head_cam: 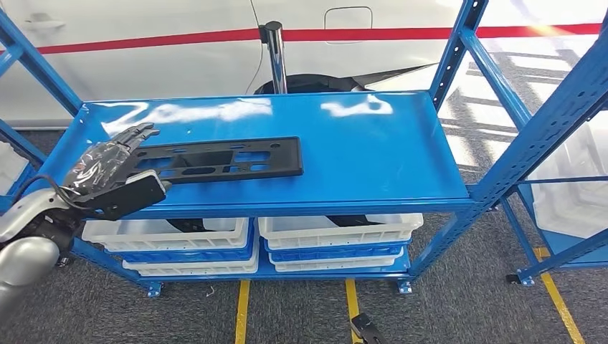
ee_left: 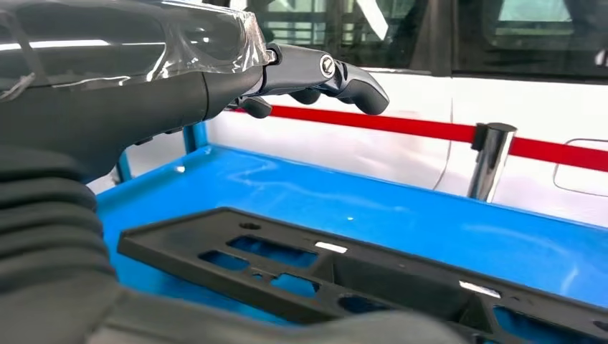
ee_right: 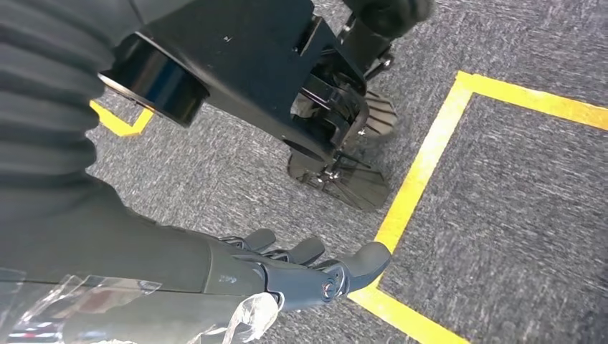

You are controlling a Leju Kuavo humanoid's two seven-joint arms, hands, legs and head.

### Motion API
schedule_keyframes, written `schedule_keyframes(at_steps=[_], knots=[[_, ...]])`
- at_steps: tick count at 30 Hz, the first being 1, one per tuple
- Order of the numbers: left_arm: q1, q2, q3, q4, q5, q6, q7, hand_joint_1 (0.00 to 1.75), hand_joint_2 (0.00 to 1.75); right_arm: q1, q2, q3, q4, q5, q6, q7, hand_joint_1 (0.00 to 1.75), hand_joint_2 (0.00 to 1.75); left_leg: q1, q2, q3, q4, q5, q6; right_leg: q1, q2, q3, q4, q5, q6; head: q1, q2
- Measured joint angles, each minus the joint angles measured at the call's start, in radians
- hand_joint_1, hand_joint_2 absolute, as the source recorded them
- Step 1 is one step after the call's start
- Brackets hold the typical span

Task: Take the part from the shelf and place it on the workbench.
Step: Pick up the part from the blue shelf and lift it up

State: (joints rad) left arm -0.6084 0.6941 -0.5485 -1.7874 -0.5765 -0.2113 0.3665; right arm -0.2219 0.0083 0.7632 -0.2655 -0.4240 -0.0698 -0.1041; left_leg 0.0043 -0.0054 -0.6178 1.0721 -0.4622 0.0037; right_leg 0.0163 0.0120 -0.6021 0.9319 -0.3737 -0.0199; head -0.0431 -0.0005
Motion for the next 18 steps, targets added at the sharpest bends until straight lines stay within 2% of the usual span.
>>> schedule_keyframes(at_steps=[1,2,3,5,7,8,10,11,12,13,14,16,17,18], knots=[[-0.004,-0.001,-0.004,-0.004,-0.007,-0.007,0.001,0.0,1.75,-0.001,0.0,0.0,0.0,0.001,0.0,0.0,0.0,1.75,-0.001,0.0,0.027,-0.073,0.032,0.001,0.0,0.001,0.003,0.001,-0.003,0.003,0.0,0.0],[-0.008,-0.003,-0.008,-0.007,-0.012,-0.013,0.003,0.0,1.75,-0.002,0.001,0.0,0.0,0.003,0.0,0.001,0.0,1.75,-0.003,0.0,0.047,-0.124,0.051,0.005,0.0,0.001,0.004,0.002,-0.004,0.006,0.0,0.0],[-0.011,-0.004,-0.012,-0.009,-0.015,-0.017,0.004,0.0,1.75,-0.003,0.001,0.0,0.0,0.004,0.0,0.001,0.0,1.75,-0.007,0.0,0.057,-0.147,0.057,0.011,0.0,0.001,0.003,0.002,-0.005,0.01,0.0,0.0],[-0.015,-0.006,-0.022,-0.015,-0.017,-0.024,0.006,0.0,1.75,-0.003,0.002,0.0,0.0,0.004,0.001,0.002,0.0,1.75,-0.011,0.0,0.064,-0.151,0.062,0.025,0.0,0.002,0.001,0.002,-0.006,0.019,0.0,0.0],[-0.021,-0.008,-0.03,-0.02,-0.018,-0.034,0.008,0.0,1.75,-0.002,0.002,0.0,0.0,0.005,0.002,0.003,0.0,1.75,-0.006,0.001,0.071,-0.156,0.069,0.034,0.0,0.002,-0.007,0.03,-0.027,0.03,0.001,0.0],[-0.024,-0.01,-0.034,-0.022,-0.015,-0.043,0.011,0.0,1.75,-0.003,0.002,0.0,0.0,0.006,0.003,0.003,0.0,1.75,-0.003,0.002,0.075,-0.158,0.07,0.038,-0.001,0.002,-0.025,0.073,-0.052,0.035,0.002,0.0],[-0.029,-0.013,-0.045,-0.024,-0.002,-0.069,0.021,0.0,1.75,-0.003,0.002,0.0,0.0,0.01,0.003,0.002,0.0,1.75,-0.003,0.003,0.078,-0.158,0.069,0.043,-0.007,0.0,-0.093,0.218,-0.118,0.045,0.003,0.0],[-0.03,-0.015,-0.051,-0.024,0.003,-0.084,0.027,0.0,1.75,-0.002,0.002,0.0,0.0,0.012,0.003,0.002,0.0,1.75,-0.004,0.003,0.078,-0.157,0.068,0.043,-0.01,-0.001,-0.127,0.286,-0.141,0.049,0.003,0.0],[-0.03,-0.016,-0.059,-0.024,0.003,-0.098,0.034,0.0,1.75,-0.002,0.002,0.0,0.0,0.014,0.004,0.002,0.0,1.75,-0.004,0.003,0.078,-0.157,0.068,0.044,-0.012,-0.001,-0.149,0.323,-0.147,0.051,0.003,0.0],[-0.03,-0.016,-0.066,-0.024,-0.002,-0.11,0.039,0.0,1.75,-0.001,0.002,0.0,0.0,0.015,0.004,0.002,0.0,1.75,-0.004,0.003,0.079,-0.157,0.067,0.043,-0.015,-0.002,-0.148,0.316,-0.133,0.052,0.003,0.0],[-0.03,-0.016,-0.072,-0.024,-0.01,-0.119,0.044,0.0,1.75,-0.001,0.002,0.0,0.0,0.015,0.005,0.002,0.0,1.75,-0.003,0.002,0.08,-0.156,0.065,0.041,-0.017,-0.003,-0.125,0.266,-0.104,0.053,0.003,0.0],[-0.03,-0.016,-0.083,-0.024,-0.024,-0.13,0.05,0.0,1.75,-0.001,0.002,0.0,0.0,0.015,0.006,0.002,0.0,1.75,-0.004,0.0,0.081,-0.151,0.058,0.033,-0.023,-0.003,-0.047,0.112,-0.041,0.054,0.003,0.0],[-0.031,-0.016,-0.089,-0.024,-0.027,-0.132,0.052,0.0,1.75,-0.001,0.002,0.0,0.0,0.015,0.006,0.002,0.0,1.75,-0.005,-0.001,0.081,-0.147,0.054,0.028,-0.024,-0.003,-0.019,0.056,-0.023,0.052,0.003,0.0],[-0.032,-0.015,-0.094,-0.024,-0.031,-0.134,0.054,0.0,1.75,-0.001,0.003,0.0,0.0,0.015,0.006,0.002,0.0,1.75,-0.007,-0.002,0.081,-0.145,0.051,0.024,-0.024,-0.002,-0.005,0.028,-0.018,0.048,0.003,0.0]])
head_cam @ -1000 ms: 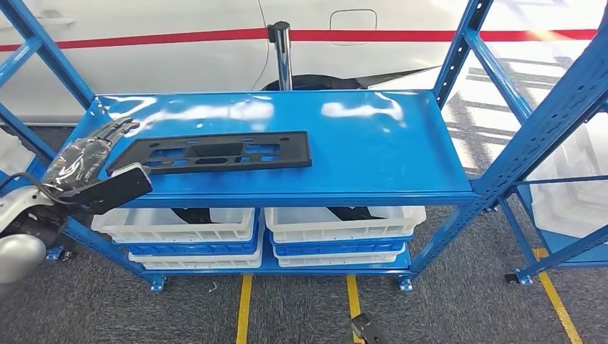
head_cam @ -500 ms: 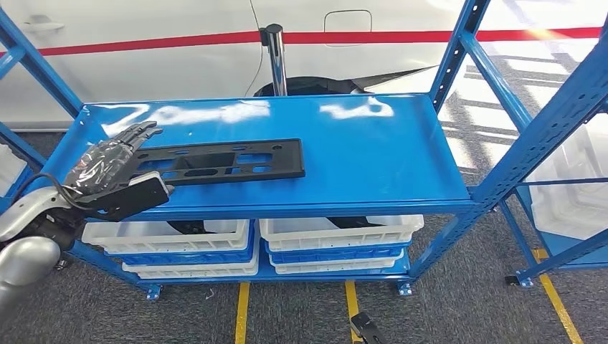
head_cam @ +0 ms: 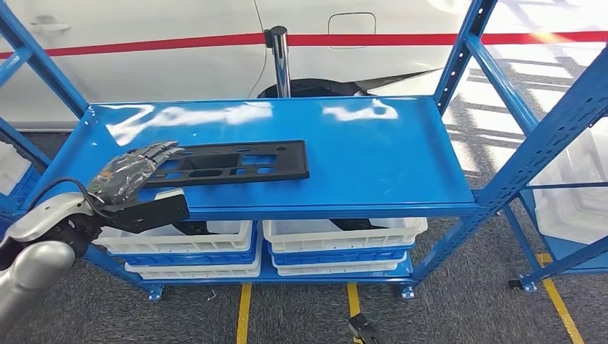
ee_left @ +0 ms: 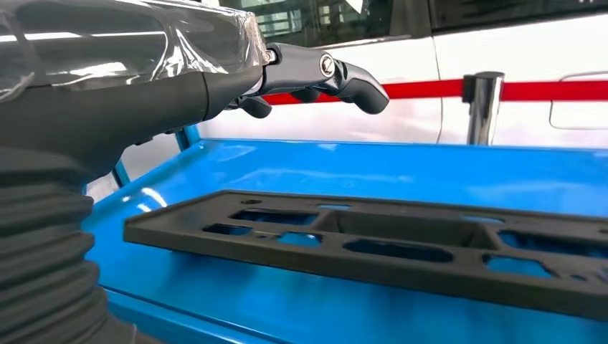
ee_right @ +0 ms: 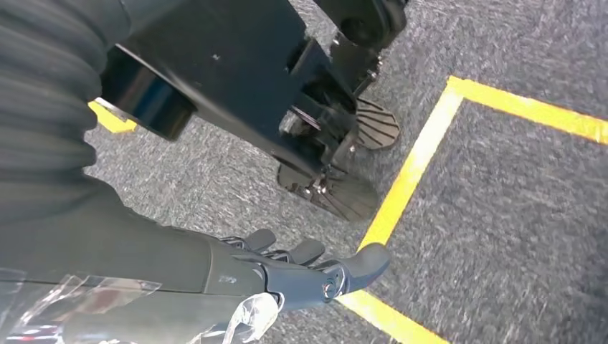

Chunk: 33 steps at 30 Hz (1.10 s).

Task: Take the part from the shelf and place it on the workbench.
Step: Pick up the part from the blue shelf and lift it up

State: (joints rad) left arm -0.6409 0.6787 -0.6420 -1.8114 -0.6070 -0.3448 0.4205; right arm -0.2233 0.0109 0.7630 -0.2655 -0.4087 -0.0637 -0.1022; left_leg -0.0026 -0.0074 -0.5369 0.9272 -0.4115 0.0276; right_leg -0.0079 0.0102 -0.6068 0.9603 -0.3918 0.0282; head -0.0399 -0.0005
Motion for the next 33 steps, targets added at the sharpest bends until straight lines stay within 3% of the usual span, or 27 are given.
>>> schedule_keyframes(at_steps=[4,6,8,9,10,11,13,15,18,20,23,24,25,26,28,30,33], knots=[[-0.001,0.005,-0.019,-0.001,-0.014,-0.006,0.006,0.0,1.75,0.001,0.002,0.0,0.0,0.0,0.002,-0.001,0.0,1.75,0.004,0.001,-0.011,0.027,-0.025,-0.016,0.001,0.001,0.0,-0.002,-0.002,-0.023,-0.001,0.0],[0.005,0.014,-0.027,0.0,-0.024,-0.016,0.009,0.0,1.75,0.002,0.002,0.0,0.0,-0.001,0.003,-0.001,0.0,1.75,0.007,0.002,-0.056,0.127,-0.081,-0.027,0.001,-0.001,0.001,-0.003,-0.001,-0.033,-0.003,0.0],[0.017,0.025,-0.035,0.0,-0.031,-0.027,0.012,0.0,1.75,0.005,0.003,0.0,0.0,-0.001,0.004,-0.001,0.0,1.75,0.007,0.003,-0.123,0.27,-0.14,-0.033,0.008,-0.003,0.001,-0.003,-0.002,-0.037,-0.004,0.0],[0.026,0.03,-0.039,0.001,-0.032,-0.031,0.014,0.0,1.75,0.008,0.004,0.0,0.0,-0.002,0.005,-0.001,0.0,1.75,0.006,0.003,-0.146,0.312,-0.149,-0.031,0.013,-0.004,0.001,-0.002,-0.003,-0.037,-0.004,0.0],[0.034,0.036,-0.043,0.001,-0.032,-0.033,0.016,0.0,1.75,0.011,0.005,0.0,0.0,-0.002,0.006,-0.001,0.0,1.75,0.003,0.003,-0.152,0.316,-0.139,-0.025,0.017,-0.004,0.001,-0.002,-0.003,-0.037,-0.004,0.0],[0.039,0.041,-0.045,0.002,-0.032,-0.037,0.018,0.0,1.75,0.014,0.007,0.0,0.0,-0.002,0.008,0.0,0.0,1.75,-0.001,0.003,-0.139,0.278,-0.112,-0.016,0.022,-0.004,0.002,-0.002,-0.004,-0.037,-0.004,0.0],[0.043,0.056,-0.045,0.003,-0.033,-0.047,0.021,0.0,1.75,0.016,0.01,0.0,0.0,-0.003,0.011,0.0,0.0,1.75,-0.015,0.003,-0.073,0.128,-0.042,0.007,0.028,-0.004,0.003,-0.002,-0.004,-0.038,-0.004,0.0],[0.046,0.07,-0.045,0.003,-0.04,-0.058,0.025,0.0,1.75,0.016,0.013,-0.001,0.0,-0.005,0.013,0.001,0.0,1.75,-0.027,0.007,-0.028,0.029,-0.007,0.021,0.031,-0.005,0.004,-0.003,-0.004,-0.037,-0.004,0.0],[0.053,0.086,-0.046,0.005,-0.066,-0.069,0.035,0.0,1.75,0.019,0.016,-0.001,0.0,-0.009,0.015,0.002,0.0,1.75,-0.029,0.011,-0.02,0.011,0.0,0.029,0.032,-0.006,0.003,-0.001,-0.006,-0.032,-0.004,0.0],[0.056,0.095,-0.047,0.006,-0.091,-0.07,0.039,0.0,1.75,0.02,0.017,-0.001,0.0,-0.011,0.014,0.001,0.0,1.75,-0.022,0.012,-0.014,0.006,0.006,0.035,0.031,-0.005,-0.013,0.039,-0.034,-0.021,-0.003,0.0],[0.065,0.106,-0.05,0.01,-0.141,-0.064,0.045,0.0,1.75,0.023,0.017,-0.001,0.0,-0.013,0.014,0.0,0.0,1.75,-0.02,0.013,-0.013,0.005,0.009,0.04,0.023,-0.005,-0.103,0.24,-0.134,-0.005,-0.002,0.0],[0.072,0.11,-0.051,0.011,-0.16,-0.058,0.047,0.0,1.75,0.025,0.017,-0.001,0.0,-0.014,0.014,0.0,0.0,1.75,-0.019,0.013,-0.013,0.006,0.009,0.04,0.02,-0.005,-0.13,0.296,-0.152,-0.003,-0.002,0.0],[0.078,0.113,-0.051,0.013,-0.179,-0.05,0.049,0.0,1.75,0.027,0.017,-0.001,0.0,-0.016,0.014,-0.001,0.0,1.75,-0.019,0.013,-0.013,0.006,0.009,0.04,0.018,-0.005,-0.14,0.317,-0.151,-0.001,-0.002,0.0],[0.084,0.116,-0.051,0.015,-0.196,-0.042,0.052,0.0,1.75,0.028,0.017,-0.001,0.0,-0.017,0.014,-0.001,0.0,1.75,-0.019,0.012,-0.013,0.006,0.009,0.04,0.017,-0.006,-0.129,0.293,-0.131,-0.001,-0.002,0.0],[0.09,0.123,-0.048,0.02,-0.225,-0.027,0.053,0.0,1.75,0.029,0.017,-0.001,0.0,-0.019,0.013,-0.003,0.0,1.75,-0.019,0.01,-0.011,0.008,0.006,0.036,0.016,-0.006,-0.057,0.149,-0.064,-0.005,-0.002,0.0],[0.098,0.13,-0.039,0.024,-0.265,0.007,0.051,0.0,1.75,0.029,0.017,-0.001,0.0,-0.02,0.012,-0.004,0.0,1.75,-0.022,0.009,-0.012,0.011,0.002,0.029,0.016,-0.005,0.003,0.028,-0.024,-0.013,-0.002,0.0],[0.123,0.139,-0.005,0.028,-0.323,0.09,0.045,0.0,1.75,0.032,0.017,-0.001,0.0,-0.021,0.007,-0.006,0.0,1.75,-0.024,0.01,-0.014,0.014,-0.004,0.019,0.017,-0.004,0.015,0.0,-0.019,-0.026,-0.002,0.0]])
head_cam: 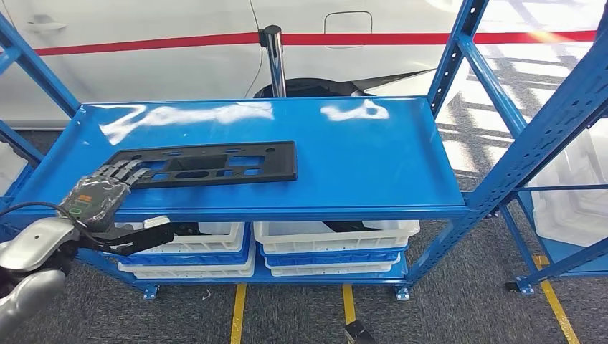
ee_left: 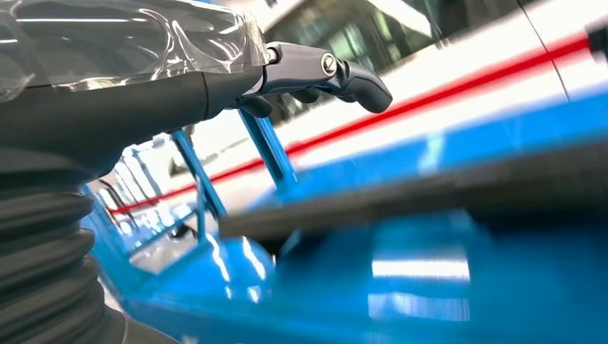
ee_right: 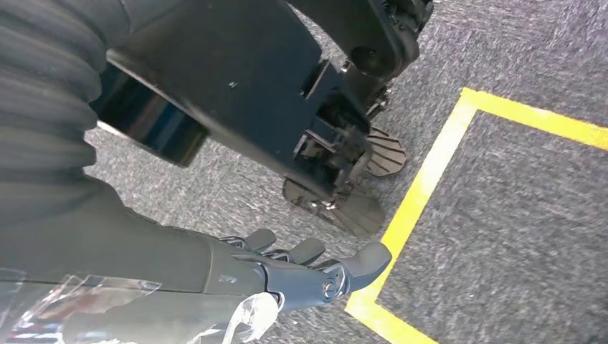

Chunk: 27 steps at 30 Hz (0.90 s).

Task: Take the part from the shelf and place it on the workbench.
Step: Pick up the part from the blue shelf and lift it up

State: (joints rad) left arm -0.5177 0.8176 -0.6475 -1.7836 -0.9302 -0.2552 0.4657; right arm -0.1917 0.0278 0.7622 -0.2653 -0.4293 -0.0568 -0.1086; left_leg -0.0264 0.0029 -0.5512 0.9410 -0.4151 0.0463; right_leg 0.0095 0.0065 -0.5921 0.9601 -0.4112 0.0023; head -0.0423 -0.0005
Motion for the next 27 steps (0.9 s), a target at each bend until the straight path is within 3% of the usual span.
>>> schedule_keyframes(at_steps=[2,5,7,8,9,11,12,13,16,17,18,21,22,23,24,26,27], knots=[[0.015,0.004,0.034,0.002,-0.024,0.049,-0.005,0.0,1.75,0.002,0.0,0.0,0.0,-0.001,-0.004,-0.001,0.0,1.75,0.004,-0.001,-0.015,0.034,-0.025,-0.013,-0.004,0.0,0.001,-0.003,0.002,-0.008,-0.002,0.0],[0.031,0.009,0.08,0.008,-0.058,0.09,-0.014,0.0,1.75,0.005,0.0,0.0,0.0,-0.002,-0.009,-0.003,0.0,1.75,0.018,-0.002,-0.1,0.225,-0.119,-0.037,-0.007,0.0,0.001,-0.004,0.003,-0.015,-0.004,0.0],[0.047,0.008,0.1,0.015,-0.071,0.103,-0.02,0.0,1.75,0.007,0.0,0.0,0.0,-0.002,-0.01,-0.003,0.0,1.75,0.027,-0.002,-0.146,0.316,-0.141,-0.047,-0.008,0.001,0.001,-0.003,0.002,-0.015,-0.004,0.0],[0.053,0.008,0.109,0.018,-0.078,0.111,-0.022,0.0,1.75,0.008,0.0,0.0,0.0,-0.002,-0.01,-0.003,0.0,1.75,0.031,-0.002,-0.142,0.302,-0.123,-0.05,-0.009,0.002,0.001,-0.003,0.002,-0.015,-0.004,0.0],[0.057,0.008,0.119,0.021,-0.085,0.122,-0.024,0.0,1.75,0.008,0.0,0.0,0.0,-0.003,-0.01,-0.003,0.0,1.75,0.034,-0.001,-0.118,0.246,-0.09,-0.052,-0.01,0.002,0.002,-0.003,0.002,-0.015,-0.004,0.0],[0.06,0.008,0.143,0.026,-0.093,0.149,-0.025,0.0,1.75,0.008,0.0,0.0,0.0,-0.003,-0.012,-0.003,0.0,1.75,0.035,-0.001,-0.045,0.088,-0.022,-0.051,-0.009,0.003,0.004,-0.003,0.0,-0.011,-0.004,0.0],[0.06,0.008,0.156,0.029,-0.092,0.16,-0.025,0.0,1.75,0.008,-0.001,0.0,0.0,-0.004,-0.013,-0.004,0.0,1.75,0.033,-0.001,-0.018,0.033,-0.004,-0.048,-0.007,0.004,0.004,-0.002,0.0,-0.008,-0.004,0.0],[0.062,0.008,0.168,0.033,-0.09,0.17,-0.025,0.0,1.75,0.008,-0.001,0.0,0.0,-0.005,-0.014,-0.004,0.0,1.75,0.03,-0.001,-0.003,0.003,0.003,-0.044,-0.006,0.004,0.003,-0.002,0.0,-0.004,-0.003,0.0],[0.072,0.008,0.192,0.045,-0.09,0.189,-0.029,0.0,1.75,0.009,-0.001,0.0,0.0,-0.009,-0.015,-0.004,0.0,1.75,0.028,-0.002,0.001,-0.006,0.007,-0.028,-0.007,0.004,0.001,0.002,-0.003,0.011,-0.003,0.0],[0.073,0.007,0.199,0.05,-0.091,0.195,-0.031,0.0,1.75,0.009,-0.001,0.0,0.0,-0.01,-0.015,-0.005,0.0,1.75,0.03,-0.001,0.002,-0.009,0.009,-0.021,-0.008,0.003,-0.006,0.019,-0.016,0.016,-0.002,0.0],[0.074,0.006,0.205,0.055,-0.093,0.2,-0.034,0.0,1.75,0.009,-0.001,0.0,0.0,-0.01,-0.016,-0.006,0.0,1.75,0.033,0.0,0.004,-0.011,0.011,-0.015,-0.008,0.002,-0.023,0.059,-0.04,0.021,-0.002,0.0],[0.084,0.0,0.213,0.075,-0.104,0.211,-0.047,0.0,1.75,0.011,-0.001,0.0,0.0,-0.012,-0.017,-0.007,0.0,1.75,0.032,0.002,0.005,-0.012,0.011,-0.007,-0.01,0.002,-0.118,0.261,-0.131,0.027,-0.001,0.0],[0.091,-0.003,0.213,0.084,-0.109,0.219,-0.051,0.0,1.75,0.012,-0.001,0.0,0.0,-0.013,-0.018,-0.007,0.0,1.75,0.032,0.002,0.005,-0.011,0.011,-0.007,-0.011,0.001,-0.137,0.3,-0.139,0.029,-0.001,0.0],[0.098,-0.007,0.214,0.092,-0.111,0.232,-0.054,0.0,1.75,0.013,-0.001,0.0,0.0,-0.014,-0.02,-0.007,0.0,1.75,0.032,0.001,0.005,-0.011,0.01,-0.007,-0.011,0.001,-0.137,0.296,-0.128,0.029,-0.001,0.0],[0.103,-0.011,0.216,0.101,-0.113,0.249,-0.058,0.0,1.75,0.014,-0.001,0.0,0.0,-0.015,-0.022,-0.007,0.0,1.75,0.033,0.001,0.006,-0.01,0.009,-0.008,-0.012,0.001,-0.117,0.252,-0.1,0.029,-0.001,0.0],[0.11,-0.02,0.223,0.121,-0.112,0.297,-0.066,0.0,1.75,0.014,-0.003,0.0,0.0,-0.017,-0.026,-0.007,0.0,1.75,0.033,0.0,0.006,-0.005,0.005,-0.014,-0.014,0.001,-0.044,0.103,-0.035,0.028,-0.001,0.0],[0.111,-0.025,0.228,0.133,-0.11,0.321,-0.072,0.0,1.75,0.014,-0.003,0.0,0.0,-0.018,-0.026,-0.007,0.0,1.75,0.031,-0.001,0.005,-0.002,0.002,-0.018,-0.014,0.001,-0.017,0.048,-0.017,0.026,-0.001,0.0]])
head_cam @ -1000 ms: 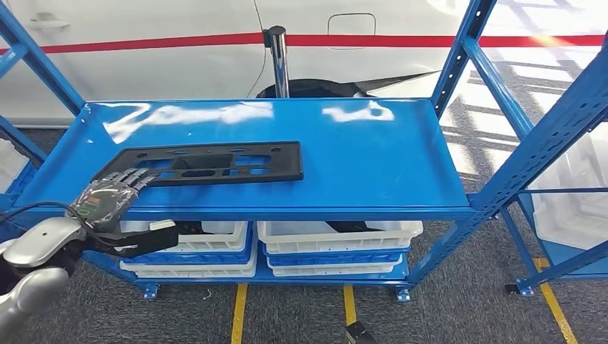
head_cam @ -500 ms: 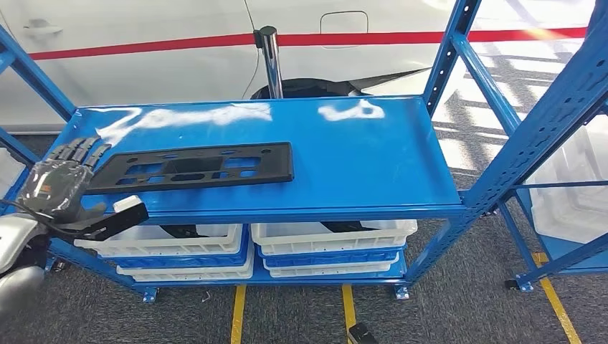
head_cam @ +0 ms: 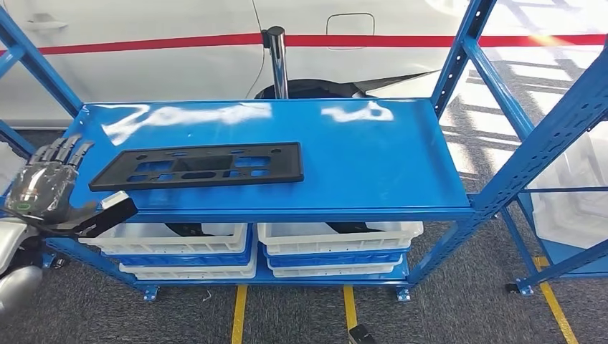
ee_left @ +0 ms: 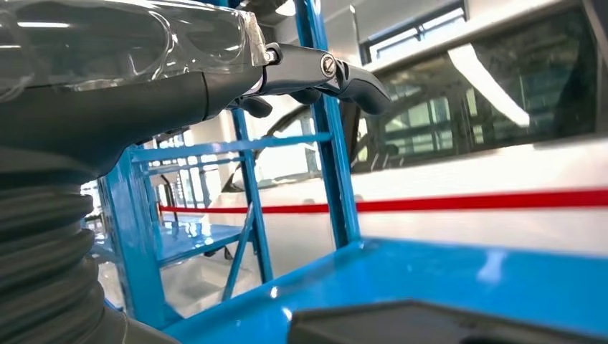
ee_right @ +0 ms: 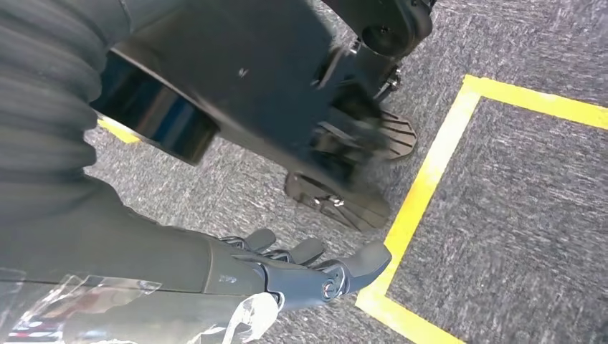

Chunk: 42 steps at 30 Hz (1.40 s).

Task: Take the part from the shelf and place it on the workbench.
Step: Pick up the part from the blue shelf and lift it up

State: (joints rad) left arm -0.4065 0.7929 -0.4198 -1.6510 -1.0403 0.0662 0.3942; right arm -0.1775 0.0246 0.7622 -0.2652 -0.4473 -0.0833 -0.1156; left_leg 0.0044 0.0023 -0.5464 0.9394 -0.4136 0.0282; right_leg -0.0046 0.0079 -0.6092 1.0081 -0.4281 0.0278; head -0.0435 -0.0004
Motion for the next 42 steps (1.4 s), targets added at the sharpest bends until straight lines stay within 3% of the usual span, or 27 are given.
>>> schedule_keyframes(at_steps=[1,5,7,9,10,11,12,14,16,19,21,24,25,26,27,30,32,35,36,40,41,42], knots=[[0.0,-0.005,0.004,0.012,0.003,0.022,-0.006,0.0,1.75,0.0,0.0,0.0,0.0,-0.001,-0.001,0.0,0.0,1.75,-0.002,0.0,-0.001,0.002,-0.002,-0.004,0.001,0.001,0.014,-0.031,0.008,-0.003,0.0,0.0],[-0.002,-0.029,0.011,0.055,0.013,0.061,-0.025,0.0,1.75,0.0,0.0,0.0,0.0,-0.002,-0.001,0.001,0.0,1.75,0.002,0.0,-0.011,0.018,-0.016,-0.017,0.0,0.004,0.015,-0.041,0.011,-0.021,-0.001,0.0],[-0.006,-0.042,0.012,0.073,0.018,0.074,-0.032,0.0,1.75,-0.001,0.0,0.0,0.0,-0.003,-0.001,0.001,0.0,1.75,0.006,-0.001,-0.052,0.109,-0.065,-0.027,-0.003,0.004,0.015,-0.042,0.012,-0.029,-0.003,0.0],[-0.01,-0.059,0.01,0.093,0.018,0.088,-0.037,0.0,1.75,0.0,-0.001,0.0,0.0,-0.003,-0.001,0.001,0.0,1.75,0.008,-0.001,-0.121,0.254,-0.124,-0.036,-0.003,0.004,0.015,-0.042,0.012,-0.032,-0.004,0.0],[-0.01,-0.069,0.007,0.103,0.018,0.093,-0.041,0.0,1.75,0.0,0.0,0.0,0.0,-0.004,-0.001,0.001,0.0,1.75,0.008,-0.001,-0.146,0.302,-0.135,-0.038,-0.002,0.004,0.015,-0.042,0.012,-0.033,-0.004,0.0],[-0.011,-0.079,0.005,0.113,0.019,0.097,-0.044,0.0,1.75,0.0,0.0,0.0,0.0,-0.004,-0.001,0.002,0.0,1.75,0.009,-0.001,-0.154,0.312,-0.126,-0.038,-0.002,0.005,0.016,-0.042,0.012,-0.033,-0.004,0.0],[-0.012,-0.088,0.003,0.121,0.02,0.102,-0.046,0.0,1.75,0.0,0.0,0.0,0.0,-0.004,-0.001,0.002,0.0,1.75,0.009,-0.001,-0.142,0.279,-0.1,-0.037,-0.002,0.006,0.016,-0.042,0.011,-0.032,-0.004,0.0],[-0.022,-0.103,0.001,0.136,0.024,0.112,-0.05,0.0,1.75,-0.001,0.0,0.0,0.0,-0.003,-0.001,0.002,0.0,1.75,0.008,-0.001,-0.077,0.13,-0.029,-0.03,-0.002,0.008,0.018,-0.042,0.011,-0.031,-0.004,0.0],[-0.038,-0.116,-0.001,0.149,0.029,0.12,-0.058,0.0,1.75,-0.002,0.0,0.0,0.0,-0.003,-0.001,0.002,0.0,1.75,0.002,-0.001,-0.027,0.023,0.005,-0.022,0.001,0.009,0.016,-0.042,0.011,-0.026,-0.004,0.0],[-0.055,-0.141,-0.01,0.17,0.039,0.127,-0.074,0.0,1.75,-0.003,0.002,0.0,0.0,-0.003,-0.001,0.002,0.0,1.75,-0.003,-0.001,-0.018,0.003,0.008,-0.009,0.001,0.009,0.014,-0.043,0.012,-0.01,-0.004,0.0],[-0.067,-0.158,-0.018,0.182,0.041,0.132,-0.08,0.0,1.75,-0.004,0.002,0.0,0.0,-0.003,-0.001,0.002,0.0,1.75,0.001,0.0,-0.013,-0.004,0.014,0.002,0.002,0.007,0.002,-0.01,-0.012,0.001,-0.002,0.0],[-0.078,-0.185,-0.029,0.201,0.042,0.138,-0.083,0.0,1.75,-0.004,0.002,0.0,0.0,-0.003,-0.001,0.003,0.0,1.75,0.002,0.003,-0.009,-0.007,0.015,0.011,0.002,0.005,-0.084,0.177,-0.103,0.008,0.0,0.0],[-0.078,-0.194,-0.033,0.209,0.045,0.139,-0.085,0.0,1.75,-0.004,0.002,0.0,0.0,-0.003,-0.001,0.004,0.0,1.75,0.002,0.003,-0.009,-0.007,0.015,0.012,0.002,0.004,-0.112,0.233,-0.121,0.009,0.0,0.0],[-0.079,-0.201,-0.038,0.217,0.048,0.14,-0.087,0.0,1.75,-0.003,0.002,0.0,0.0,-0.003,0.0,0.004,0.0,1.75,0.001,0.003,-0.009,-0.007,0.014,0.012,0.002,0.004,-0.125,0.255,-0.121,0.01,0.0,0.0],[-0.08,-0.208,-0.042,0.224,0.052,0.141,-0.09,0.43,1.75,-0.002,0.002,0.0,0.0,-0.003,0.0,0.004,0.0,1.75,0.001,0.002,-0.008,-0.006,0.014,0.012,0.002,0.003,-0.116,0.235,-0.102,0.01,0.0,0.0],[-0.09,-0.226,-0.054,0.245,0.065,0.149,-0.099,1.73,1.75,-0.003,0.002,0.0,0.0,-0.005,0.0,0.005,0.0,1.75,-0.001,0.0,-0.009,0.002,0.008,0.005,-0.001,0.002,-0.017,0.034,-0.012,0.005,0.0,0.0],[-0.1,-0.236,-0.06,0.259,0.079,0.154,-0.101,1.75,1.75,-0.003,0.002,0.001,0.0,-0.006,-0.001,0.006,0.0,1.75,-0.005,-0.001,-0.012,0.008,0.003,-0.002,0.0,0.003,0.014,-0.032,0.006,-0.003,0.0,0.0],[-0.11,-0.248,-0.071,0.278,0.099,0.155,-0.103,1.75,1.75,-0.002,0.004,0.002,0.0,-0.009,0.0,0.007,0.0,1.75,-0.003,-0.001,-0.016,0.015,-0.004,-0.01,0.0,0.004,0.013,-0.035,0.008,-0.017,0.0,0.0],[-0.111,-0.251,-0.074,0.283,0.104,0.155,-0.104,1.75,1.75,-0.002,0.004,0.002,0.0,-0.01,0.0,0.007,0.0,1.75,-0.001,-0.001,-0.026,0.036,-0.018,-0.015,-0.002,0.004,0.013,-0.036,0.009,-0.022,-0.001,0.0],[-0.114,-0.261,-0.082,0.3,0.118,0.15,-0.104,1.75,1.75,0.0,0.004,0.002,0.0,-0.012,-0.001,0.007,0.0,1.75,0.005,-0.001,-0.141,0.285,-0.129,-0.033,-0.004,0.007,0.013,-0.037,0.009,-0.033,-0.003,0.0],[-0.113,-0.263,-0.085,0.305,0.121,0.148,-0.104,1.75,1.75,0.001,0.004,0.003,0.0,-0.012,-0.001,0.008,0.0,1.75,0.006,-0.001,-0.158,0.315,-0.132,-0.034,-0.004,0.008,0.013,-0.037,0.009,-0.033,-0.003,0.0],[-0.112,-0.266,-0.089,0.31,0.125,0.146,-0.104,1.75,1.75,0.001,0.004,0.003,0.0,-0.013,-0.001,0.008,0.0,1.75,0.007,-0.001,-0.157,0.308,-0.118,-0.035,-0.004,0.008,0.014,-0.037,0.009,-0.033,-0.003,0.0]])
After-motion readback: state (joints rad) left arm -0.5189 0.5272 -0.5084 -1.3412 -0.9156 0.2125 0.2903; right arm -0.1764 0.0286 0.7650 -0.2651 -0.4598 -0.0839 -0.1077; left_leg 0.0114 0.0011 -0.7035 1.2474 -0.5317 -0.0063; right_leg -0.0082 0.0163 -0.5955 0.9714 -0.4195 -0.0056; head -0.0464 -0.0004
